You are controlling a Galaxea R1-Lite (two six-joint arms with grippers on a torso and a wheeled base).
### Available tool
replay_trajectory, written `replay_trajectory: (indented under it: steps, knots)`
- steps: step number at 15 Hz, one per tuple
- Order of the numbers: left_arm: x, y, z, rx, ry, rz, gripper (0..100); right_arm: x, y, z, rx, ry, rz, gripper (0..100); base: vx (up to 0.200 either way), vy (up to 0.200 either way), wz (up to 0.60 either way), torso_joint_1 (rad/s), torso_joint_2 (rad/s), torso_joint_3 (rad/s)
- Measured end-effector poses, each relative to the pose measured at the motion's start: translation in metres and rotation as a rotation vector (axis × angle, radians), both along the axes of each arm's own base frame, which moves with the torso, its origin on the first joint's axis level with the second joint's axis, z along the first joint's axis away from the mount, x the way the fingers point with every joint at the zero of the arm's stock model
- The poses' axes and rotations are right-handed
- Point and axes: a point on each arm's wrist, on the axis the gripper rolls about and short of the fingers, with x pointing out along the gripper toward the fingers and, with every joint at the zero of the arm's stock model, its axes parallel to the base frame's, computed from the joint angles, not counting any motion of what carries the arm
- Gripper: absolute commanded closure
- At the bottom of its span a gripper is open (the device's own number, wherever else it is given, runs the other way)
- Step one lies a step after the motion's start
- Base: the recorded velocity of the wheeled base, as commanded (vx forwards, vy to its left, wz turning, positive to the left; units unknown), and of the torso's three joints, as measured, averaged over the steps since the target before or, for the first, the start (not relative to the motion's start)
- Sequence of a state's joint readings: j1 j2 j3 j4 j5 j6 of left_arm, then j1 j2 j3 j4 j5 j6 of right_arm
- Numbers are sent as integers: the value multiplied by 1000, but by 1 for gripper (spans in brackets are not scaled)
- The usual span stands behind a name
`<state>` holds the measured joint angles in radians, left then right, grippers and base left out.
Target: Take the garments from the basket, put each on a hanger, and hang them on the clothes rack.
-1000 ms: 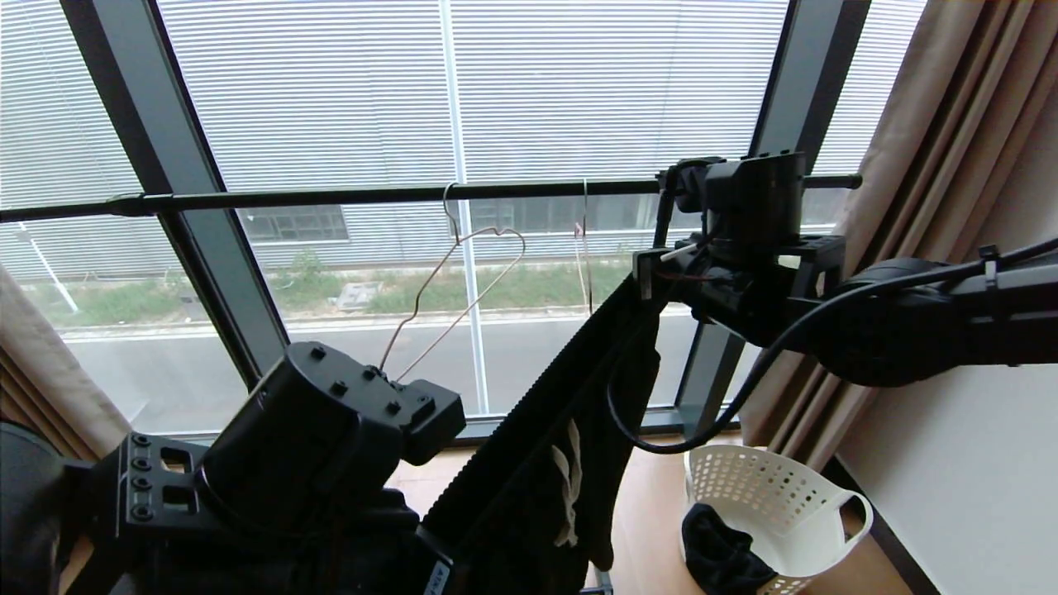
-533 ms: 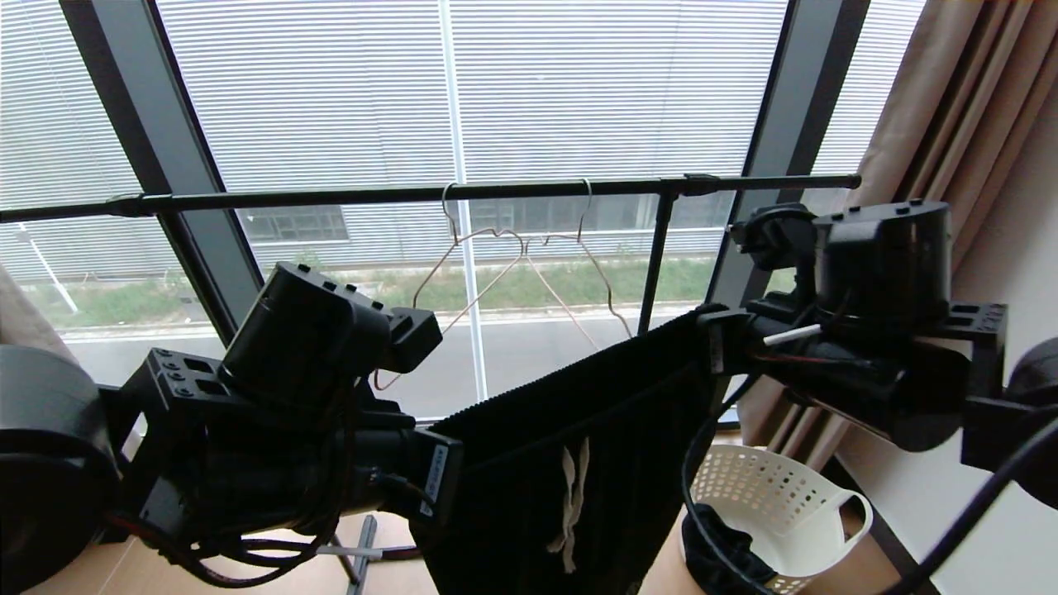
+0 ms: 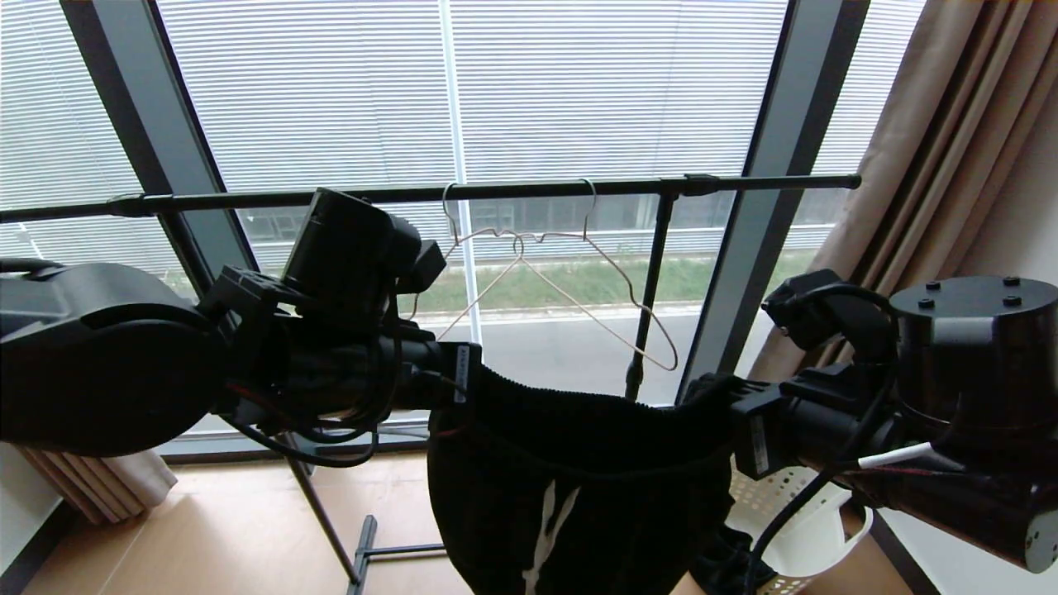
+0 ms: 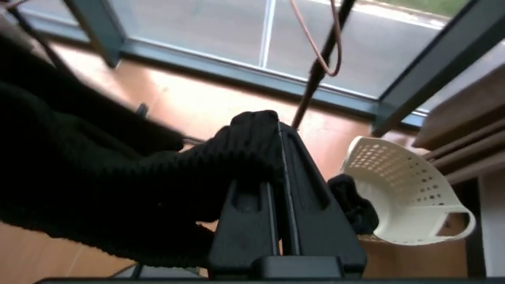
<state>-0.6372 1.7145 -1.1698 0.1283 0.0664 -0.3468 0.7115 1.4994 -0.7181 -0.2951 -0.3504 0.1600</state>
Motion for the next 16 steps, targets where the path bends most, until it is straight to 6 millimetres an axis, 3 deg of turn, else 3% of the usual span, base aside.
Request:
replay_trajectory:
  steps: [5, 6, 10, 16]
  knots:
    - [12, -11, 13, -33, -37, -2, 100, 1, 2, -18, -30, 67, 48, 100, 0, 0, 0, 0, 0, 0]
    - [13, -12, 15, -36, -44, -2, 100, 2, 3, -20, -37, 75, 47, 0, 0, 0, 0, 0, 0, 0]
    - [12, -16, 18, -42, -51, -14, 100, 2, 3, -28, -73, 97, 74, 0, 0, 0, 0, 0, 0, 0]
    - [14, -17, 27, -45, -94, 29, 100, -10, -4, -52, -182, 43, 250, 0, 0, 0, 0, 0, 0, 0]
